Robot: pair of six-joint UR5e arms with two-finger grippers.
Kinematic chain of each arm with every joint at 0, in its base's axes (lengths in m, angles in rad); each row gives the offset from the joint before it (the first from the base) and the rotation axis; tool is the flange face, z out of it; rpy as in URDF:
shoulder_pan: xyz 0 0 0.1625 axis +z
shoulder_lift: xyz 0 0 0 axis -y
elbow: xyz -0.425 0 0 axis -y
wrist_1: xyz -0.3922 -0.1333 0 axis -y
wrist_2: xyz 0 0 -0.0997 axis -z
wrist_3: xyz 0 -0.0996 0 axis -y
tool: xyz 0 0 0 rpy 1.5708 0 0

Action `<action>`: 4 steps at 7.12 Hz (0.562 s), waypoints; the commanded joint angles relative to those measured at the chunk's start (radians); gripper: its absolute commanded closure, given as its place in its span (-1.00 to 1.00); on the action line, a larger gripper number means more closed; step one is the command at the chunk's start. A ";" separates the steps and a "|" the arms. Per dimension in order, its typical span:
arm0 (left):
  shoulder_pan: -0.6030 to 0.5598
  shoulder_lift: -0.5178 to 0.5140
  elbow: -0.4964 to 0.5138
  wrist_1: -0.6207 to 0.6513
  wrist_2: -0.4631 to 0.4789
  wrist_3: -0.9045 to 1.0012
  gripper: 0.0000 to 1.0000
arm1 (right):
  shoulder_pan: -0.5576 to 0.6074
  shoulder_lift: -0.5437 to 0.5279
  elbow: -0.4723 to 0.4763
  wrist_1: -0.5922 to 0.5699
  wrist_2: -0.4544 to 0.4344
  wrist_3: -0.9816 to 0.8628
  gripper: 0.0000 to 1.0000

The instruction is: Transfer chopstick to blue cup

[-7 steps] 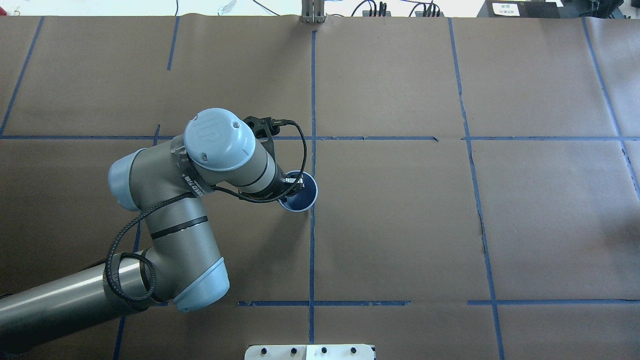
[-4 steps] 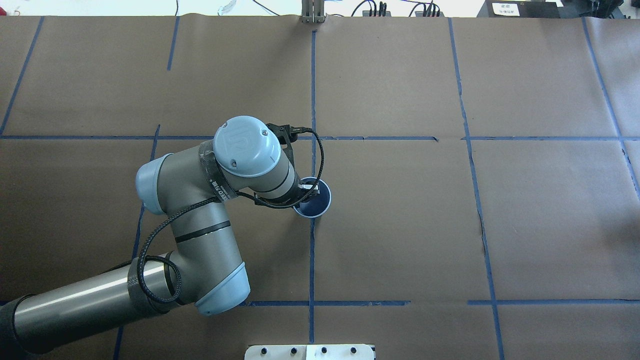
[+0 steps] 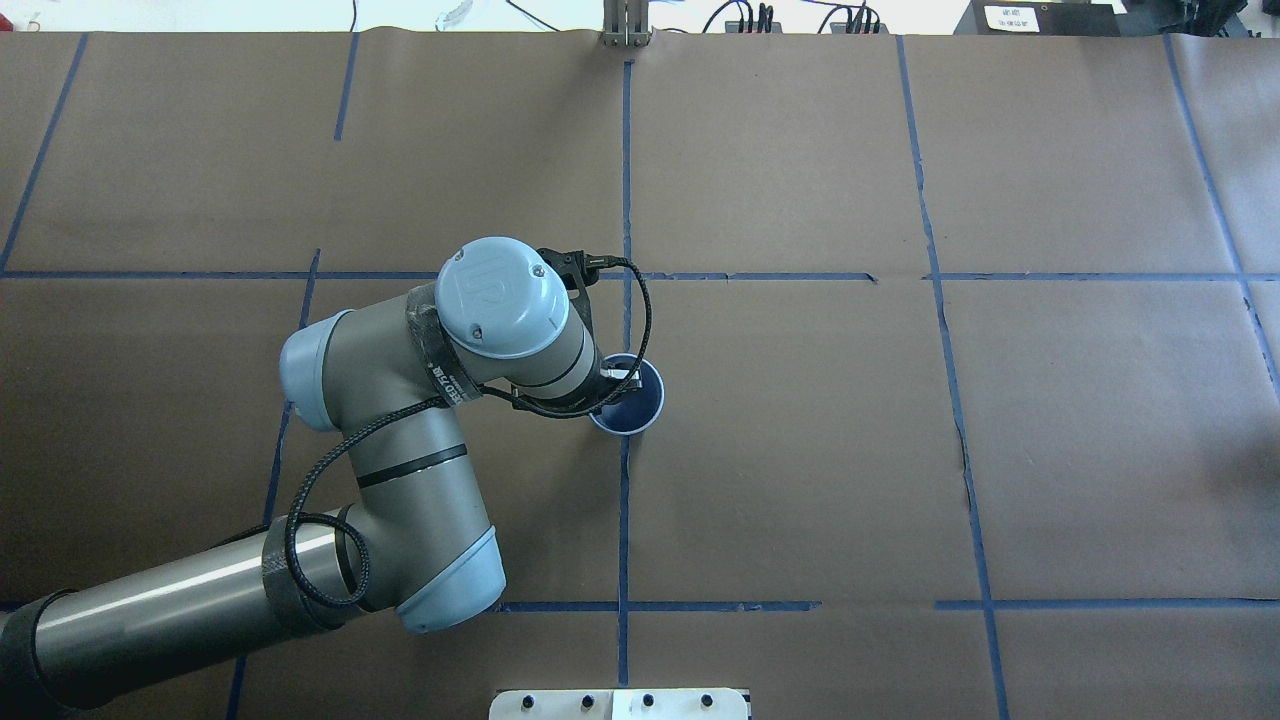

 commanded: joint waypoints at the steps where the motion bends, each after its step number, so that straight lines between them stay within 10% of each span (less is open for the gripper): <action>1: 0.003 0.007 0.002 0.002 0.007 0.000 0.37 | -0.019 0.000 0.001 -0.001 -0.001 0.001 -1.00; 2: 0.004 0.010 0.001 0.000 0.008 0.004 -0.99 | -0.039 0.009 0.006 -0.001 -0.006 -0.002 -1.00; 4: -0.003 0.004 -0.063 0.002 0.004 -0.002 -1.00 | -0.061 0.011 0.006 -0.001 -0.012 -0.007 -1.00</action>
